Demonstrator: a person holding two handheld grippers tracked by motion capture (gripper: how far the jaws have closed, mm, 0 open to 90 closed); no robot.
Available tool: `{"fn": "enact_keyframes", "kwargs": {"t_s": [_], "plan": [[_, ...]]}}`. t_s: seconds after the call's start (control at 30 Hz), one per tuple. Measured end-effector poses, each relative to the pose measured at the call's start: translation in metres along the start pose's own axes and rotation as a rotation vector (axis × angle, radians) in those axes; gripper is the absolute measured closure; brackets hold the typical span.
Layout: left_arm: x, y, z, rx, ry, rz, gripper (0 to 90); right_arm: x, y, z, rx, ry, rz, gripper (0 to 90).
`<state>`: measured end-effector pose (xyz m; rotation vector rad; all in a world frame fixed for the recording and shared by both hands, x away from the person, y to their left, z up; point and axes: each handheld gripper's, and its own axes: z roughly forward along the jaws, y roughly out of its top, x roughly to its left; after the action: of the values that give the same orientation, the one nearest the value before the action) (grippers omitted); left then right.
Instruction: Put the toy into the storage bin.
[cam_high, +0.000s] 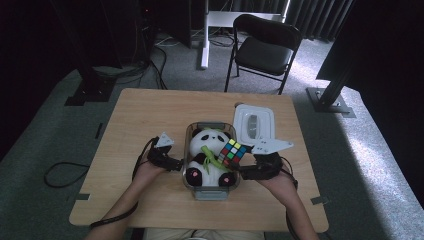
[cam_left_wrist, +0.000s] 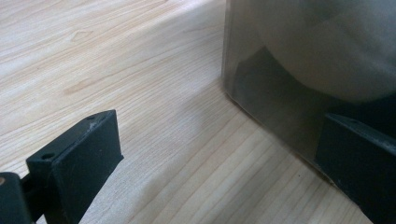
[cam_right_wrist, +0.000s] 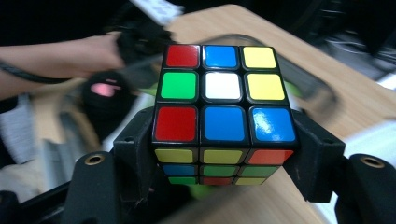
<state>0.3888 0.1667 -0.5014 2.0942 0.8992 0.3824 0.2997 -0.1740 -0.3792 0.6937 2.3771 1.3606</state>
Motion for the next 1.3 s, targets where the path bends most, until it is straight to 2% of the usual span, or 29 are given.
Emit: {"fn": "enact_keyframes", "kwargs": {"t_s": [0.13,0.23,0.3,0.37,0.47,0.6,0.87,0.93,1.03,1.1,1.13,1.2,1.3], "plan": [[0.0,0.0,0.0,-0.001,-0.004,-0.003,1.5,0.01,0.004,0.011,0.011,0.089,-0.031,33.8],[0.0,0.0,-0.001,0.0,-0.006,-0.002,1.5,0.019,0.006,0.019,0.041,0.125,-0.064,33.8],[0.0,0.0,-0.001,-0.001,-0.008,-0.006,1.5,0.022,0.006,0.021,0.052,0.123,-0.078,33.8],[0.0,0.0,0.0,0.0,-0.008,-0.006,1.4,0.021,0.006,0.021,0.052,0.132,-0.073,33.8],[0.0,0.0,0.0,0.001,-0.007,-0.004,1.5,0.021,0.005,0.02,0.05,0.166,-0.064,33.8],[0.0,0.0,0.0,0.003,-0.006,-0.002,1.5,0.026,0.002,0.025,0.084,0.2,-0.105,33.8],[0.0,0.0,0.0,0.012,-0.01,-0.002,1.4,0.022,0.003,0.04,0.114,0.264,-0.125,33.8],[0.0,-0.001,0.001,0.018,-0.01,0.0,1.5,0.021,0.001,0.043,0.118,0.277,-0.116,33.7],[-0.001,-0.002,0.0,0.031,-0.018,0.01,1.5,0.018,0.001,0.042,0.122,0.287,-0.076,32.8],[0.0,-0.001,-0.001,0.03,-0.021,0.004,1.5,0.016,0.001,0.037,0.099,0.303,-0.045,29.2],[0.002,-0.001,-0.003,0.029,-0.013,0.002,1.5,0.014,0.002,0.035,0.084,0.307,-0.035,27.5],[0.007,0.0,-0.007,0.009,0.014,-0.01,1.5,0.013,0.005,0.028,0.069,0.279,-0.037,26.4],[0.014,0.003,-0.017,-0.022,0.05,-0.027,1.5,0.012,0.009,0.018,0.031,0.255,-0.028,28.3]]}}
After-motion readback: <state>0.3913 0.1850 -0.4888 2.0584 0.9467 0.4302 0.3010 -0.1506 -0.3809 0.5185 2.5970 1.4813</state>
